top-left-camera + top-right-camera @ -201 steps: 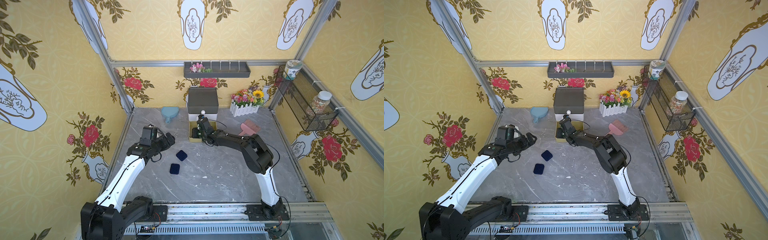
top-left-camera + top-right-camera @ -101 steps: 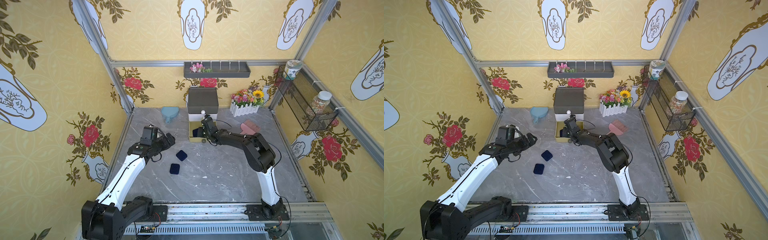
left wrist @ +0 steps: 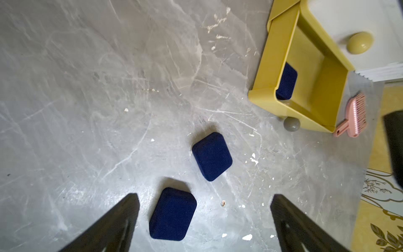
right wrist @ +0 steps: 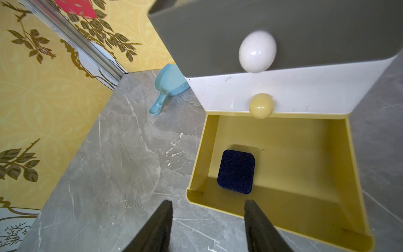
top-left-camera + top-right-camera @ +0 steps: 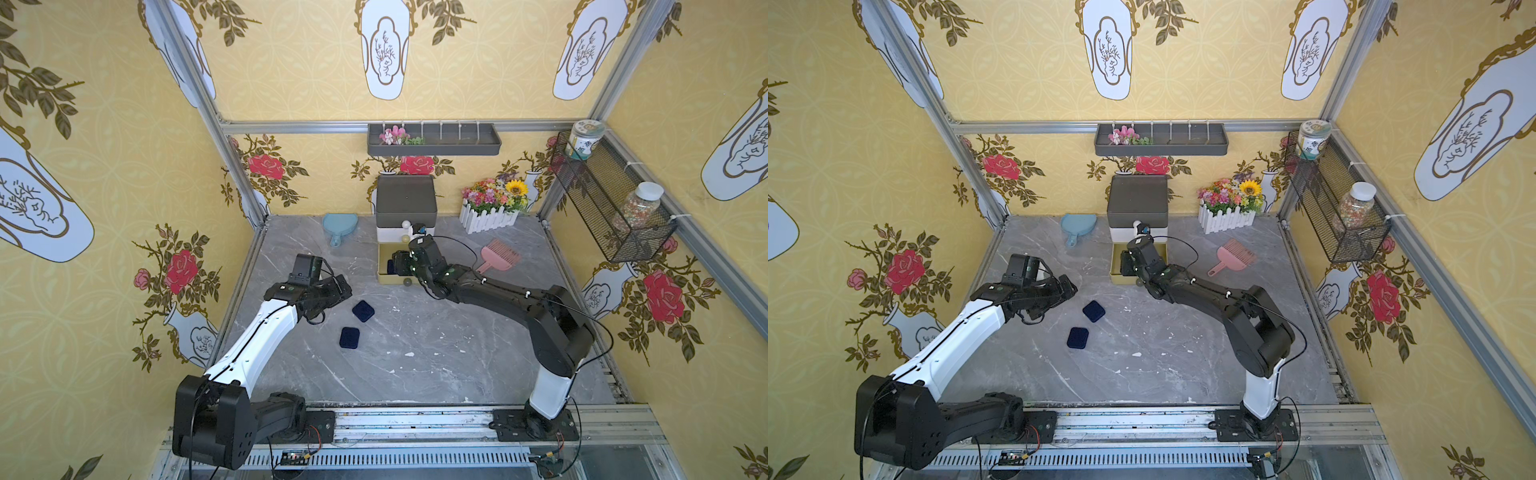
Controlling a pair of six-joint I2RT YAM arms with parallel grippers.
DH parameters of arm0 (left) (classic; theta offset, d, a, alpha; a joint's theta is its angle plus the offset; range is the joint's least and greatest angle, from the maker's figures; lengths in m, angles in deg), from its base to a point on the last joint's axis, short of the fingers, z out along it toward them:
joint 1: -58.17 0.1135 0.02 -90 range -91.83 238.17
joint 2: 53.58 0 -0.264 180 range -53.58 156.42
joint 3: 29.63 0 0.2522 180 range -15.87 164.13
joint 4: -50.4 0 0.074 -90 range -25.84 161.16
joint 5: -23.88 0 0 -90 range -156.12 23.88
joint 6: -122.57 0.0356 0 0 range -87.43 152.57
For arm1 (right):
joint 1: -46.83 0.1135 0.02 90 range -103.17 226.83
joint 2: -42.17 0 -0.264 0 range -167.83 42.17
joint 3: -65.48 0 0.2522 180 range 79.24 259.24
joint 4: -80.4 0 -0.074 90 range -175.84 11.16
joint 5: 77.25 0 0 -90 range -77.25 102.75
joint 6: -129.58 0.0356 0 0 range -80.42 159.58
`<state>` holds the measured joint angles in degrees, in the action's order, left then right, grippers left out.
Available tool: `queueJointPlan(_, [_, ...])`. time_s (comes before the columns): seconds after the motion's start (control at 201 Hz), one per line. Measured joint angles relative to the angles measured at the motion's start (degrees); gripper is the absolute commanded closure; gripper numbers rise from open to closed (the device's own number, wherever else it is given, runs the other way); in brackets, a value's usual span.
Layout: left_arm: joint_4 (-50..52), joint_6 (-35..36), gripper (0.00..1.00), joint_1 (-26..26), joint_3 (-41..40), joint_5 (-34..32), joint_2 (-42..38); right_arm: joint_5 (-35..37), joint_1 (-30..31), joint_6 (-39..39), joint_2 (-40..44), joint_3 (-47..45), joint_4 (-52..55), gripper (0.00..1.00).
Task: Place the brooch boxes into the drawer by color
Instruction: Pick up the brooch box from the center of the board.
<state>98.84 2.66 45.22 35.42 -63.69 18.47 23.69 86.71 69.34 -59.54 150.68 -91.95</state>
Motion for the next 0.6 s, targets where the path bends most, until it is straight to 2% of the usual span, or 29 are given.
queueJointPlan(0.284, [3.6,1.8,0.02,-6.6,0.2,-2.3,9.2,1.4,-0.1,1.7,9.6,-11.0,0.0,0.37])
queueJointPlan(0.602, [5.7,2.5,0.04,-10.2,0.4,-3.5,12.6,1.8,-0.2,4.7,14.1,-19.0,0.4,0.35])
